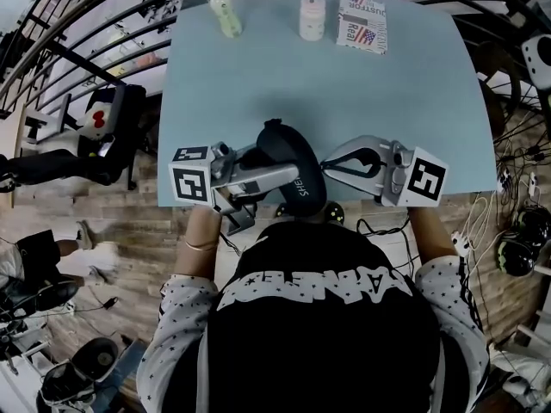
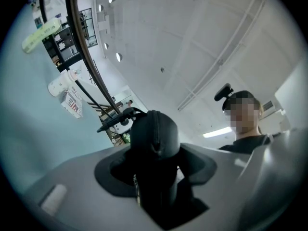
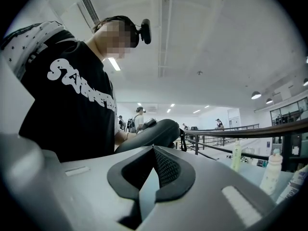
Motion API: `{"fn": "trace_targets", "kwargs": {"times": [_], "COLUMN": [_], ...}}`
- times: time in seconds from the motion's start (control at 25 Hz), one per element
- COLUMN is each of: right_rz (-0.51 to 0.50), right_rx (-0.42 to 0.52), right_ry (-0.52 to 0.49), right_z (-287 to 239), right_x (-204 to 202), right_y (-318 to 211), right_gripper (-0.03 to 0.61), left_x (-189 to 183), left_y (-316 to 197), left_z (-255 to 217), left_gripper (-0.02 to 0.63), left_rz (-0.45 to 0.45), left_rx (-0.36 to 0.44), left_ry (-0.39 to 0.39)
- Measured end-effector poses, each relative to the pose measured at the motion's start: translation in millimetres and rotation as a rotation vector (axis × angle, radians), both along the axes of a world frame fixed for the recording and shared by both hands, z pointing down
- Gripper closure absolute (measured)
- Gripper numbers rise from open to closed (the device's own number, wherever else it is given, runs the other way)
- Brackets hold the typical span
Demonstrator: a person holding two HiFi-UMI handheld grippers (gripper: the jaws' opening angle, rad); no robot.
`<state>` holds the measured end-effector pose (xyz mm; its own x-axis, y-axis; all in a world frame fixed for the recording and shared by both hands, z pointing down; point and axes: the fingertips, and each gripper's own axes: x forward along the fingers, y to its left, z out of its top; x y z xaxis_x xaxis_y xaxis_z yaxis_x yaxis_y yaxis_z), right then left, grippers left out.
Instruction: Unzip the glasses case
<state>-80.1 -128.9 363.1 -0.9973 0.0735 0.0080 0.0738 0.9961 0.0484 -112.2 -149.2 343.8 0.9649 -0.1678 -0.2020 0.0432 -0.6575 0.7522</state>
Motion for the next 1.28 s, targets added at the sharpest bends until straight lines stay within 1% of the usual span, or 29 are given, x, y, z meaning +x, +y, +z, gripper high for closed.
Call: {"fn": "trace_targets", "kwargs": {"times": [0.32, 0.64, 0.8, 1.28], "right_rz": [0.028, 0.071, 0.079, 0.077], "right_rx": [0.024, 0.064, 0.076, 0.107], "right_ry": [-0.001, 0.029, 0.028, 0.027], "right_z": [-6, -6, -8, -18], "right_x": [-4, -4, -5, -7], "right_y": [-12, -27, -28, -33], "right_gripper": [0.572, 0.572, 0.572, 0.574], "left_x": [3, 10, 13, 25], "left_y": [0, -4, -2, 8], "left_z": [1, 9, 11, 18], "left_gripper": [0.614, 0.614, 0.614, 0.614], "left_rz": [-0.008, -0.039, -0.043, -0.008], "left_rx": [0.016, 0.057, 0.068, 0.114], "left_ry": [-0.028, -0.109, -0.127, -0.223]}}
